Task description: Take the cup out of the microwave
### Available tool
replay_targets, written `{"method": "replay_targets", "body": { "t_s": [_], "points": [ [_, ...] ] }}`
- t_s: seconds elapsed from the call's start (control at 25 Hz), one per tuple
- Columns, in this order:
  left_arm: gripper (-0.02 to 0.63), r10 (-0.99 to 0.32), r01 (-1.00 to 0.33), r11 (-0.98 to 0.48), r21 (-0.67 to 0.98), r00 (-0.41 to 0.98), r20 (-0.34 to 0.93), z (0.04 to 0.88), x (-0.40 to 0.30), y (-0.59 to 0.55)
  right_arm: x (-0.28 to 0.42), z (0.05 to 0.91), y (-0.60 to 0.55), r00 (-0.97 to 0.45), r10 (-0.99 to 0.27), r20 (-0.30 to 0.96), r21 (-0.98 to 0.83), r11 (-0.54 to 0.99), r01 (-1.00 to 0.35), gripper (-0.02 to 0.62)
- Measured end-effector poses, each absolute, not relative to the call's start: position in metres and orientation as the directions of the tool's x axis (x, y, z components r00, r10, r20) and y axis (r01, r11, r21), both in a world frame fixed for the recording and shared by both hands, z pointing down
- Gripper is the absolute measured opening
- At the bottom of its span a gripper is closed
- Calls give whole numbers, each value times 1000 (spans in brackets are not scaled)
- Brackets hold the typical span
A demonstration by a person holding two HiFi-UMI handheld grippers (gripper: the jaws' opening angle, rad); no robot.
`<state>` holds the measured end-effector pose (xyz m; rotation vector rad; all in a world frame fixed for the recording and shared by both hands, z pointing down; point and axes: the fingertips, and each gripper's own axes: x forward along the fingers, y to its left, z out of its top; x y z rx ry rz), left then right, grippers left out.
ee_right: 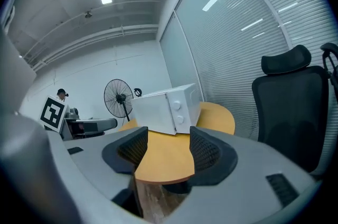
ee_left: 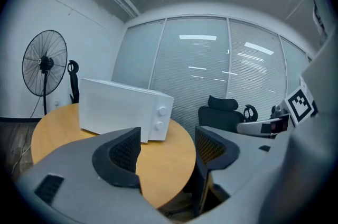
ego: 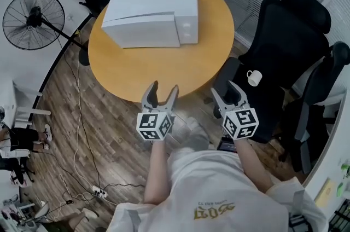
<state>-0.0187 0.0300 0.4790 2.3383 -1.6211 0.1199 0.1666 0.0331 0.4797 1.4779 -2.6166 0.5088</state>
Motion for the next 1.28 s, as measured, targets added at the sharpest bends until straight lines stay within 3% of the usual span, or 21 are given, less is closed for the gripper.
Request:
{"method": "replay_targets", "body": {
  "t_s": [0.48, 1.28],
  "points": [
    [324, -899, -934, -353, 52, 354, 259, 473, -38, -100, 132, 480, -86, -521, -816, 251, -236, 470, -850, 242],
    [335, -891, -866, -431, -254, 364, 270, 458, -12, -191, 124, 469, -154, -530, -824, 201, -249, 480, -841, 242]
  ]
}}
